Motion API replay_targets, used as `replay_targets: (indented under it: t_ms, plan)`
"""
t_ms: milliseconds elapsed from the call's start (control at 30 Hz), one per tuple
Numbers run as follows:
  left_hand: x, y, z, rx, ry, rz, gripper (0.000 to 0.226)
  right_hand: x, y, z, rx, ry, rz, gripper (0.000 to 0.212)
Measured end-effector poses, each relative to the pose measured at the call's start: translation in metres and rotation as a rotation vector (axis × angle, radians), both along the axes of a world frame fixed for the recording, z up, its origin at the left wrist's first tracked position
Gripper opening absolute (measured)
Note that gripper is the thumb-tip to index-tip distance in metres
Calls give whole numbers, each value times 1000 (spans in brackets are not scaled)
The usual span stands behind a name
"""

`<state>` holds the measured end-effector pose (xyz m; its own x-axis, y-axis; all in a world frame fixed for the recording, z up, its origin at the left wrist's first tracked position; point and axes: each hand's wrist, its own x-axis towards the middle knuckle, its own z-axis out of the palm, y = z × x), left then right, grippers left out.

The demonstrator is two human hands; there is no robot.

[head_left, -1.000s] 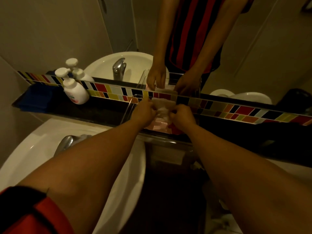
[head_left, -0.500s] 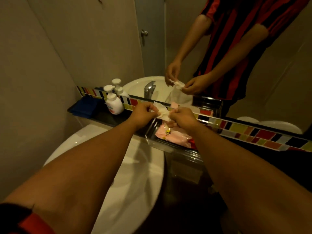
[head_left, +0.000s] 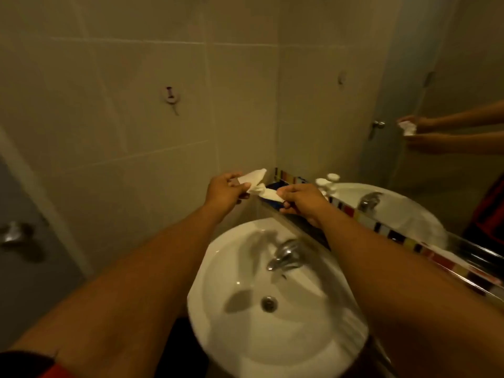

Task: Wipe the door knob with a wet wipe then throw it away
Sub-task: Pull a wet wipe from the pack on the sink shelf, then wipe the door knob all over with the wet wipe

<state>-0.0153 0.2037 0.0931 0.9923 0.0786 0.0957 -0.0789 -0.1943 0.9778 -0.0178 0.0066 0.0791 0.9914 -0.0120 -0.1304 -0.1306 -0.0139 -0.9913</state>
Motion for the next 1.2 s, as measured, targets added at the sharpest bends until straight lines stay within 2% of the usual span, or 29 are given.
replay_targets:
  t_ms: [33, 100, 233, 467, 600, 700, 767, 933, 1100, 1200]
  plan:
    - [-11, 29, 4, -9, -4, 41, 50, -3, 26, 2, 0, -4, 46, 9]
    - [-34, 82, 9, -27, 7, 112, 51, -10, 77, 5, -15, -9, 111, 17]
    - [-82, 169, 15, -85, 109, 205, 44, -32, 170, 11, -27, 15, 248, 27]
    - [-148, 277, 4, -291, 166, 299, 30, -82, 284, 14, 6, 60, 343, 21]
    - [-182, 311, -2, -216, 126, 269, 31, -105, 323, 1, 46, 102, 378, 18]
    - [-198, 329, -7, -89, 122, 260, 57, -115, 343, -7, 19, 90, 417, 22]
    - [-205, 340, -10, -31, 137, 246, 65, -117, 354, -10, -3, 90, 432, 21]
    - [-212, 366, -19, 10, 167, 277, 56, -115, 383, -13, -42, 119, 483, 23]
    - [-206, 383, -23, -74, 181, 352, 55, -103, 408, -20, -37, 170, 600, 19]
    - [-193, 395, -22, -21, 147, 407, 43, -90, 427, -22, -7, 192, 645, 15]
